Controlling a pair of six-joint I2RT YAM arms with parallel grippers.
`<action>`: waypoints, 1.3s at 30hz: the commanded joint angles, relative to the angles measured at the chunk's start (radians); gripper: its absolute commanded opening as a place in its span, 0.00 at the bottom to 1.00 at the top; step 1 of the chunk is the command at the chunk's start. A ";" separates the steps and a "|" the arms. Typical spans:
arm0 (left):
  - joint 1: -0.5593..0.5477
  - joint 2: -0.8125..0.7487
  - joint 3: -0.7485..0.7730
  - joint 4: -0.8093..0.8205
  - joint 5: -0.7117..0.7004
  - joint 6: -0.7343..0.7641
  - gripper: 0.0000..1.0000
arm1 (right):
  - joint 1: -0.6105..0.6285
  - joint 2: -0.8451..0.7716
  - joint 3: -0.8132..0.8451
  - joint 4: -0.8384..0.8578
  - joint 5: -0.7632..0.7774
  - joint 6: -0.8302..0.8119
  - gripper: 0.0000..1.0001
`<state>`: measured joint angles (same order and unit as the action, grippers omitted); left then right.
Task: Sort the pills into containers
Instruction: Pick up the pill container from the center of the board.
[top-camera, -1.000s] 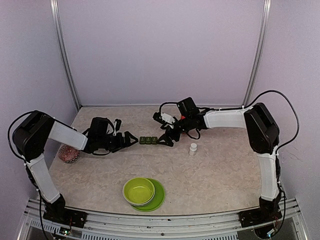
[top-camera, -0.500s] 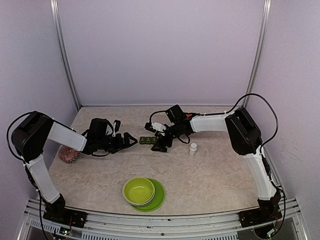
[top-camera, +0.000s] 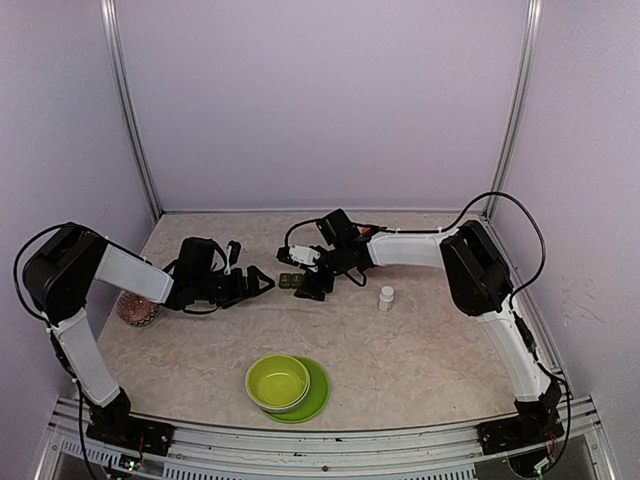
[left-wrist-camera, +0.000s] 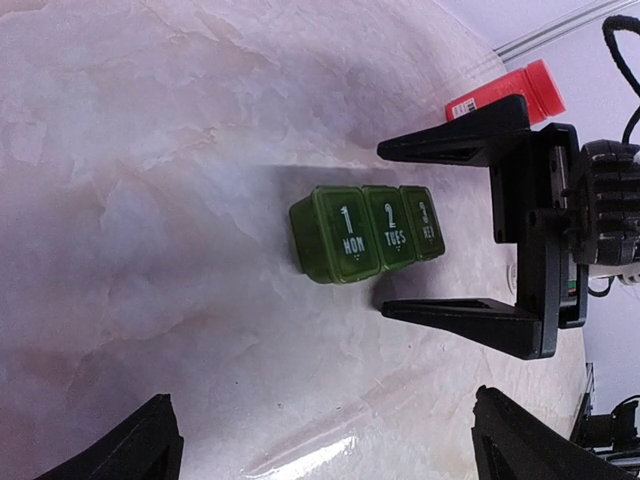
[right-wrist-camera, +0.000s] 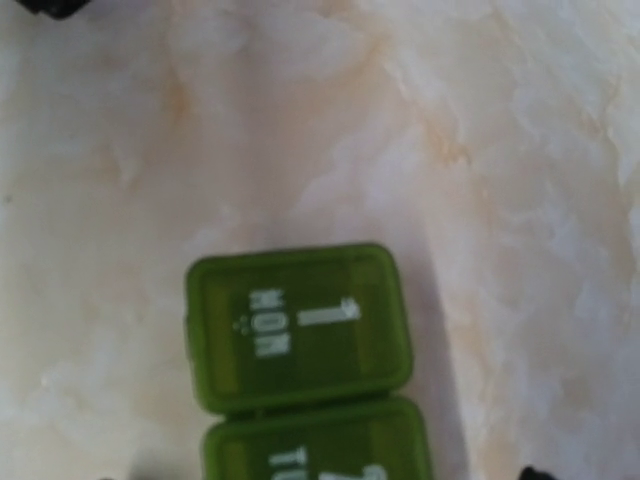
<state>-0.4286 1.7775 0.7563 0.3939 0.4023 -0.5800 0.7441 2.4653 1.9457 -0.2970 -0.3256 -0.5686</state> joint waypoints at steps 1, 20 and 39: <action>0.002 -0.008 -0.011 0.027 -0.007 -0.004 0.99 | 0.021 0.040 0.034 -0.034 0.038 -0.030 0.84; 0.007 0.000 -0.029 0.052 0.003 -0.008 0.99 | 0.036 0.050 0.044 -0.038 0.026 -0.070 0.47; -0.012 -0.048 -0.058 0.155 0.148 -0.067 0.99 | 0.065 -0.308 -0.354 0.191 -0.025 -0.009 0.37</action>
<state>-0.4259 1.7695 0.6983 0.4671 0.4652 -0.6167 0.7761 2.2852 1.6817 -0.2108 -0.3367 -0.6033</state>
